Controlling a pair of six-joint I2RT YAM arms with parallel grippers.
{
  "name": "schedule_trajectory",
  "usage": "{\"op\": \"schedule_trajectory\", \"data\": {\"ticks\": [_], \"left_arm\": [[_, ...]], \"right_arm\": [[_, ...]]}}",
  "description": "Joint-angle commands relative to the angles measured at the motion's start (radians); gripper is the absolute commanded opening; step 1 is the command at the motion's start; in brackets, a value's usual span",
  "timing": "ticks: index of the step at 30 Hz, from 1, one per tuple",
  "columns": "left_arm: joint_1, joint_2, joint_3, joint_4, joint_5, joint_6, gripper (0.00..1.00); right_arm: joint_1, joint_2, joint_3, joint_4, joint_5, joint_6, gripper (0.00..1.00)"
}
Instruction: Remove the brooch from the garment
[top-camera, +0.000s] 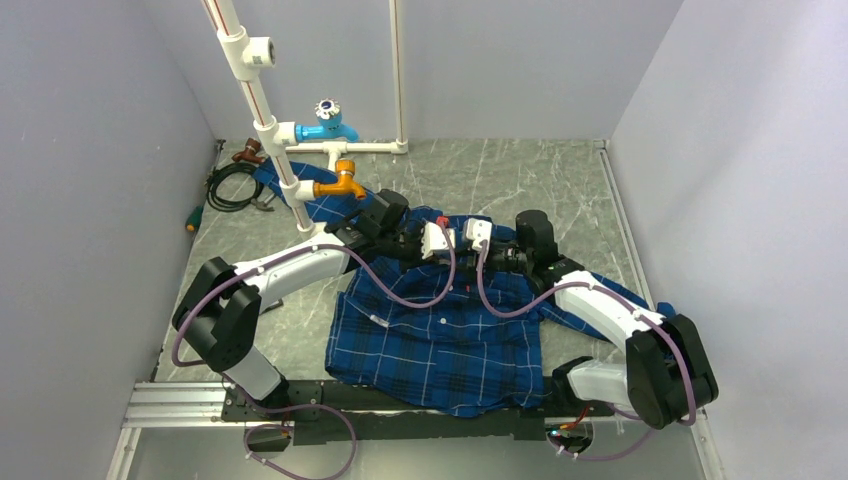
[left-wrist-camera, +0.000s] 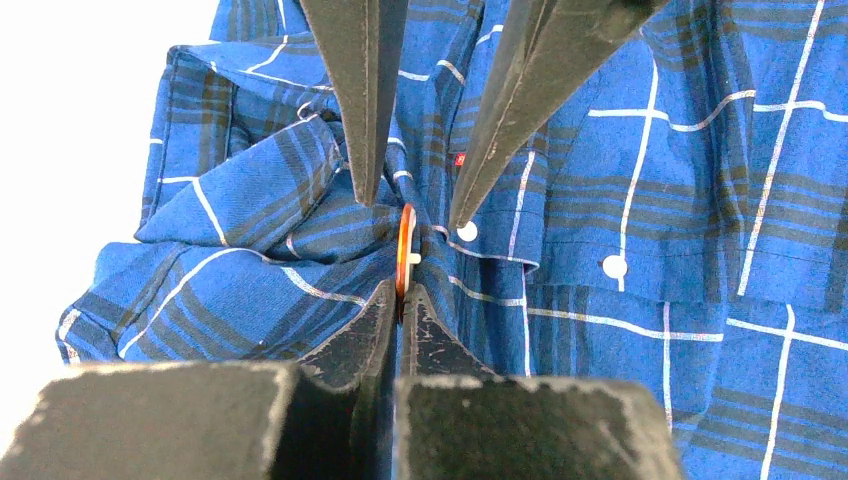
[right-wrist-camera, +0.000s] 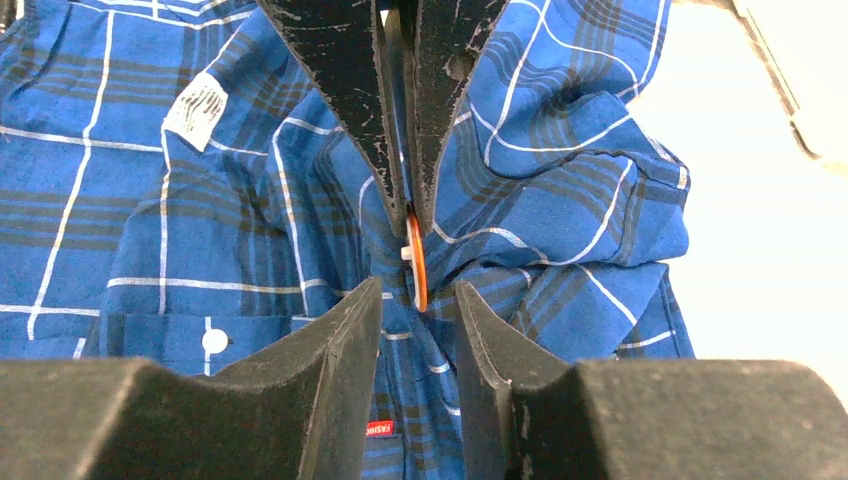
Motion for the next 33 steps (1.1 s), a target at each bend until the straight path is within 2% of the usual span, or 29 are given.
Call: {"op": "schedule_trajectory", "data": {"ticks": [1,18,24,26,28,29,32,33], "left_arm": [[-0.001,-0.044,-0.008,0.034,0.065,0.022,0.0],[0.0,-0.042,-0.004,0.029,0.086,0.023,0.0],[0.0,-0.047,-0.008,0.029,0.088,0.013,0.0],[0.002,-0.048,-0.011,0.036,0.085,0.001,0.0],[0.011,-0.051,-0.011,0.048,0.084,-0.028,0.11],[0.017,-0.053,-0.008,0.051,0.079,-0.047,0.21],[0.041,-0.06,0.004,0.051,0.045,-0.117,0.4],[0.051,-0.066,0.003,0.053,0.042,-0.132,0.54]], "right_arm": [[0.008,0.001,-0.005,0.054,-0.013,-0.032,0.35],[0.024,0.066,0.014,0.075,0.006,-0.047,0.29],[0.025,0.071,0.023,0.078,0.008,-0.039,0.15],[0.025,0.071,0.026,0.08,0.005,-0.026,0.01],[0.025,0.068,0.024,0.096,0.01,-0.002,0.0],[0.026,0.067,0.023,0.097,0.012,0.006,0.0],[0.025,0.068,0.023,0.095,0.017,0.029,0.0],[0.024,0.069,0.022,0.101,0.023,0.043,0.0]]}}
